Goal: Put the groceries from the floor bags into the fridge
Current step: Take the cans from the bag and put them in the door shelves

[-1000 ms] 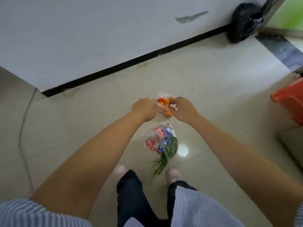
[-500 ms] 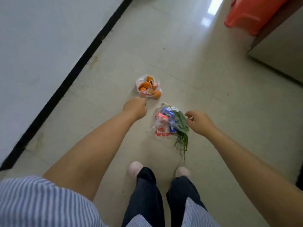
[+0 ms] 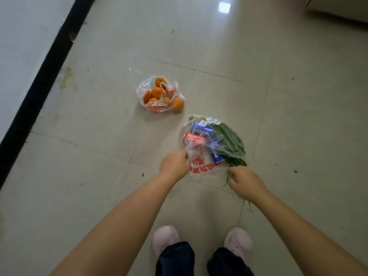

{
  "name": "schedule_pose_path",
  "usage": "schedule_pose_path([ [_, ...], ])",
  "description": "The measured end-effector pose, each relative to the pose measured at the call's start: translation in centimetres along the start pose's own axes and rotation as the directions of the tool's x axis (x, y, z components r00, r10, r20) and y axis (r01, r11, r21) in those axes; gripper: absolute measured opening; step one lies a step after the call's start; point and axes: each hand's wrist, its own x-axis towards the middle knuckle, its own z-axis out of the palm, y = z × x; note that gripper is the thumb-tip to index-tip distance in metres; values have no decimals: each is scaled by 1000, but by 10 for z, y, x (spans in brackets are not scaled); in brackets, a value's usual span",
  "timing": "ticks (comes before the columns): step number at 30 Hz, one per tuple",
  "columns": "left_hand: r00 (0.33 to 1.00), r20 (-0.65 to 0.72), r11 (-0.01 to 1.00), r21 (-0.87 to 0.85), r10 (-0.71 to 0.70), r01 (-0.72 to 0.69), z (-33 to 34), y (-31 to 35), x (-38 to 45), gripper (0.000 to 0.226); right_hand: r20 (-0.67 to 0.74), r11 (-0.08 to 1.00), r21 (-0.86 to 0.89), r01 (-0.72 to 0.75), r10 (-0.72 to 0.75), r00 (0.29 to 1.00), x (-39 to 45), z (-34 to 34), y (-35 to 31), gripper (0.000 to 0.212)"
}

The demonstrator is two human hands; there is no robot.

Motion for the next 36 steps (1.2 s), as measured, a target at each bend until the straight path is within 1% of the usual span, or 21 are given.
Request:
schedule_pose_path([
  [3, 989, -91, 993, 40, 117, -114, 70, -12, 57, 28, -191, 987, -153, 39, -69, 979, 59, 61, 27, 29],
  [5, 912, -303, 961, 97, 275, -257, 115, -22, 95, 23, -304, 968, -223, 119, -185, 934, 98, 96, 44, 31],
  [6, 879, -363, 950, 96, 311, -296, 134, -28, 114, 31, -363, 954, -267, 134, -228, 904, 118, 108, 52, 33],
  [9, 800, -491, 934, 92, 345, -346, 188, -51, 174, 81, -471, 928, -337, 160, -313, 825, 167, 134, 68, 32],
  [10, 758, -525, 913, 102, 386, -394, 201, -56, 191, 84, -498, 915, -350, 198, -361, 788, 181, 141, 74, 31],
  [12, 631, -586, 835, 158, 508, -526, 217, -65, 218, 65, -543, 890, -369, 267, -439, 715, 207, 150, 81, 29],
  [14, 508, -611, 745, 217, 607, -630, 225, -68, 239, 43, -570, 881, -355, 315, -470, 674, 228, 157, 84, 29],
  [16, 404, -577, 647, 308, 710, -698, 225, -68, 252, 36, -549, 895, -307, 323, -444, 708, 240, 160, 86, 32],
  [19, 306, -529, 563, 437, 792, -702, 223, -70, 262, 28, -459, 918, -274, 288, -388, 799, 251, 158, 92, 31],
  [21, 177, -438, 436, 609, 881, -663, 218, -75, 269, 13, -418, 903, -318, 288, -407, 812, 258, 153, 96, 31],
  [22, 141, -370, 371, 680, 918, -632, 213, -77, 272, 10, -404, 889, -348, 298, -429, 808, 263, 149, 98, 35],
  [23, 163, -317, 350, 728, 934, -589, 207, -80, 275, 14, -391, 877, -375, 299, -443, 807, 267, 145, 98, 40],
  [24, 251, -294, 384, 766, 922, -515, 198, -82, 276, 22, -370, 871, -407, 275, -433, 822, 271, 141, 96, 40],
  [26, 471, -315, 501, 794, 824, -345, 177, -83, 277, 32, -316, 849, -472, 239, -416, 853, 277, 136, 90, 38],
  [28, 625, -383, 592, 790, 681, -161, 157, -84, 277, 35, -226, 841, -494, 220, -369, 901, 282, 131, 83, 46],
  [29, 694, -377, 609, 786, 614, -111, 150, -85, 278, 34, -200, 834, -517, 192, -336, 920, 285, 129, 80, 48],
  [31, 836, -292, 655, 748, 465, -103, 146, -93, 289, 34, -186, 832, -532, 154, -293, 938, 288, 128, 77, 49],
  [32, 875, -255, 693, 711, 412, -119, 145, -94, 292, 37, -221, 845, -517, 137, -286, 932, 288, 131, 77, 46],
  [34, 912, -251, 795, 595, 325, -119, 152, -95, 290, 40, -405, 840, -528, 125, -378, 832, 287, 140, 78, 32],
  [35, 900, -286, 839, 527, 328, -138, 157, -99, 288, 40, -485, 843, -523, 129, -418, 768, 285, 144, 78, 28],
  [36, 819, -392, 855, 475, 418, -209, 161, -103, 287, 39, -527, 838, -523, 157, -463, 712, 282, 147, 78, 26],
])
